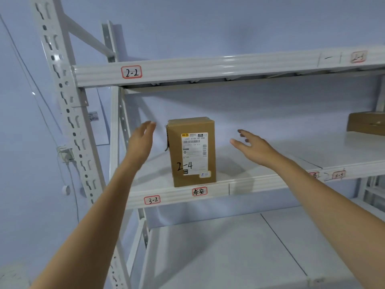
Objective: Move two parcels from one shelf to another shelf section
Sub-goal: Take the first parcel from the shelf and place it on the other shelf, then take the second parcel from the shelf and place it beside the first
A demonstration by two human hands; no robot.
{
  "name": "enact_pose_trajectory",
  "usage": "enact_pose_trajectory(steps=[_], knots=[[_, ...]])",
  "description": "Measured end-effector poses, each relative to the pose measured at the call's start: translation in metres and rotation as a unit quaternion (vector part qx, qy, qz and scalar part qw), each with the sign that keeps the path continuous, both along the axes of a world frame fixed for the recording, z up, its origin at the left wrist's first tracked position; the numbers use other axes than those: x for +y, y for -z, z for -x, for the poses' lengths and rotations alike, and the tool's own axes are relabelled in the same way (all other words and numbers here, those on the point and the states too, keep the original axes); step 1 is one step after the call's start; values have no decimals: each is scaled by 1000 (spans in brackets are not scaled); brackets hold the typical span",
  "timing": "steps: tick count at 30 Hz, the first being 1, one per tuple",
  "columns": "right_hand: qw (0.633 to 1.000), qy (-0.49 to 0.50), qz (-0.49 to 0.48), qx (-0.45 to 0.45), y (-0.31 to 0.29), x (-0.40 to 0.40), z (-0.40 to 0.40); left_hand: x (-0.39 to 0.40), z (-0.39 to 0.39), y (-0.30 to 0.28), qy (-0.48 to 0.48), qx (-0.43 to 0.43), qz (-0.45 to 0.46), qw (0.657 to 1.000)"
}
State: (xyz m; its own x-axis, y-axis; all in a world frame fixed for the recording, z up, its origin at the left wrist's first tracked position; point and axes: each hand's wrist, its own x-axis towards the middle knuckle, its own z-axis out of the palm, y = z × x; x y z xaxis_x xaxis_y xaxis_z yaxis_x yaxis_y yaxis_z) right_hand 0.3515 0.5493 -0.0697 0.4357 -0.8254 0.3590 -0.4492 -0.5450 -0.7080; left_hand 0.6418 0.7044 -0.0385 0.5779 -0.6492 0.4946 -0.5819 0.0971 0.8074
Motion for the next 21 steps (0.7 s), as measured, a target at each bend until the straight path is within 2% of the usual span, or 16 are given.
enact_pose_trajectory(steps=[3, 6, 10, 14, 18, 21], knots=[[992, 37, 58, 110, -15, 1, 42, 10, 30, -24, -78, -157, -28, 984], [974, 74, 88, 193, -27, 3, 92, 10, 86, -39, -99, -241, -28, 965], [947, 119, 108, 277, -34, 3, 167, -18, 189, -42, -43, -303, -61, 950], [921, 162, 120, 334, -37, 5, 245, -64, 286, -21, 23, -322, -127, 938], [904, 203, 110, 359, -35, -3, 315, -114, 363, 5, 69, -339, -229, 910], [897, 232, 92, 365, -29, -16, 362, -151, 415, 21, 85, -354, -268, 892]])
